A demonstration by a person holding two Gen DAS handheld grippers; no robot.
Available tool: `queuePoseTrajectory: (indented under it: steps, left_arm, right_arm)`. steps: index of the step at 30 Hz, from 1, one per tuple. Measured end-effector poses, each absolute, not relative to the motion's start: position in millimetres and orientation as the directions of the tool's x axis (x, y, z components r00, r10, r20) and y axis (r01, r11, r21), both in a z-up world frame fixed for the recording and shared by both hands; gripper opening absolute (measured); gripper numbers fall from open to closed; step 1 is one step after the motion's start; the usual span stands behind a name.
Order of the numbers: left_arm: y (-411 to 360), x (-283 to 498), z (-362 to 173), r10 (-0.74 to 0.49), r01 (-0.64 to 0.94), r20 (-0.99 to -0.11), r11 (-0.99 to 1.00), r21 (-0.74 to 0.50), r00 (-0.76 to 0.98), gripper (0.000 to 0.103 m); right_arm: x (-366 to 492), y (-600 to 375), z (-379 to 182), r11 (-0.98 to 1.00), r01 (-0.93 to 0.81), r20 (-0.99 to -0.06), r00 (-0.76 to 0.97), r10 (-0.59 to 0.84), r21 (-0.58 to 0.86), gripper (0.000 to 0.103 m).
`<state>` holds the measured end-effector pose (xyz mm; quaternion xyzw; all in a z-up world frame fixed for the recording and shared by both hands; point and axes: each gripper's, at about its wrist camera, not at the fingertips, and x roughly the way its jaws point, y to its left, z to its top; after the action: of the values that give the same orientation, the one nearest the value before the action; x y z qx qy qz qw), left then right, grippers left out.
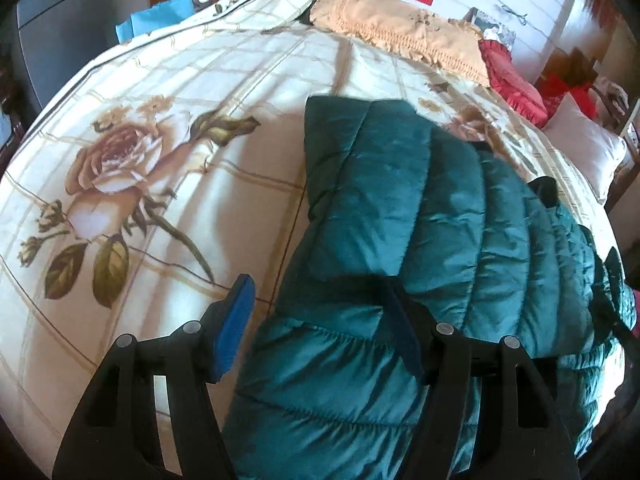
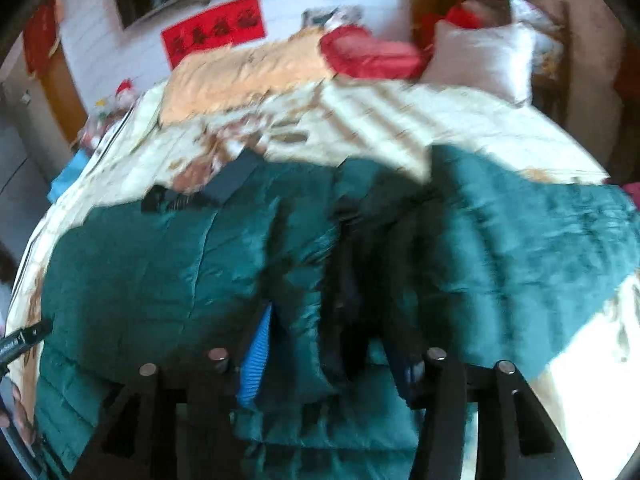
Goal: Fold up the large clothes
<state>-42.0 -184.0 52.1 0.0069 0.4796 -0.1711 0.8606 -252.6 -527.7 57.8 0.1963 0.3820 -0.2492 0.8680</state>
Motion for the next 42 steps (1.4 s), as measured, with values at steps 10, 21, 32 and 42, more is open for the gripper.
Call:
queuePoseTrajectory:
  steps: [10,21,32,42]
  left_arm:
    - [-216.3,-50.1,69.6,-0.314,0.353,-0.79,0.926,-0.133,0.527,0.066]
    - [-237.6,-49.5,43.3,-0.26,0.373,-0.778,0.927,-0.035,0.573,0.066]
    - [-235.3,-60.0,48.4,-0.261,0.379,-0.772,0.925,-0.028,0.579,0.066]
    - [-238.3,-114.9,68.3,-0.346,0.445,-0.755,0.892,-0.08,0.558,0.066]
  right_arm:
    - [-230.1,-469.8,85.8,0.899,0.387,-0.746,0.657,-0.112,0.206,0.051]
    - [-172.7,-468.7,28.8,0.917,0.396,-0.797,0.566,-0.209,0.04,0.051]
    - [-211.1,-463.8,60.5,0.905,0.415,-0.766,0.61,-0.203,0.09,0.051]
    - [-228.1,-457.2,35.8,0.906,0.423,-0.818,0.526,-0.233,0.014,0.051]
